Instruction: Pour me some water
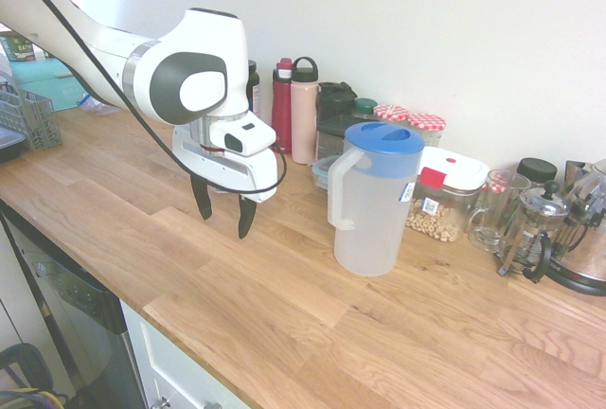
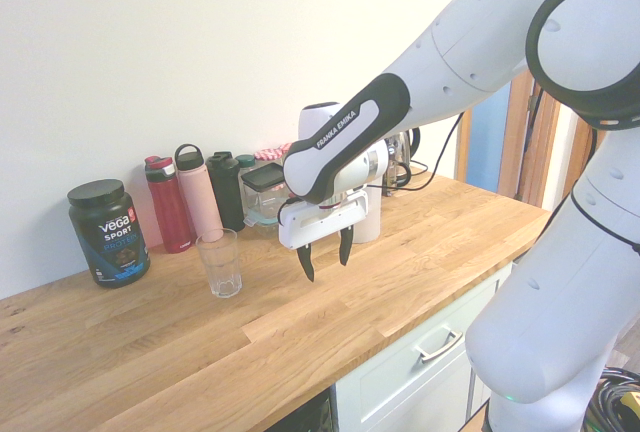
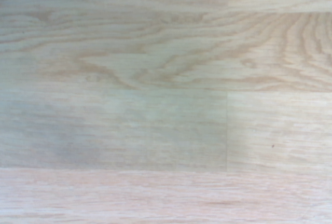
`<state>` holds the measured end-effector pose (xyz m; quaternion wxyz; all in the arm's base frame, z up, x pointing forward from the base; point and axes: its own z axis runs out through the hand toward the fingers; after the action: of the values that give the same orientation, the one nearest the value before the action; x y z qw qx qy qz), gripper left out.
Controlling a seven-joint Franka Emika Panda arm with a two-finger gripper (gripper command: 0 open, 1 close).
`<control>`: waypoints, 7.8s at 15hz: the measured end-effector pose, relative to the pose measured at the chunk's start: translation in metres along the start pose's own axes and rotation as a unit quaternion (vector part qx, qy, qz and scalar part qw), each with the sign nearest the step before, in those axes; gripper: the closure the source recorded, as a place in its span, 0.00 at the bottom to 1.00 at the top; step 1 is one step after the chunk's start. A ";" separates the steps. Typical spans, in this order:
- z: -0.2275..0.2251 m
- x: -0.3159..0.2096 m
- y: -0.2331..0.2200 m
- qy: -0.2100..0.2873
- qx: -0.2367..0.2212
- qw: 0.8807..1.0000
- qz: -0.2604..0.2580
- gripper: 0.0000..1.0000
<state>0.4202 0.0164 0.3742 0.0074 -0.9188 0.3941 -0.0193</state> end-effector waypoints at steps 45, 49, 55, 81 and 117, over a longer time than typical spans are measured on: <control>-0.136 0.168 0.090 0.073 0.053 0.986 0.143 1.00; -0.134 0.168 0.091 0.069 0.048 0.986 0.143 1.00; -0.134 0.166 0.093 0.068 0.048 0.986 0.144 1.00; -0.216 0.005 -0.058 -0.002 -0.115 0.942 -0.315 1.00; -0.134 -0.027 -0.177 0.097 -0.337 0.846 -0.401 1.00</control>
<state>0.5241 0.1587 0.5124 -0.3497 -0.9361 -0.0281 0.0247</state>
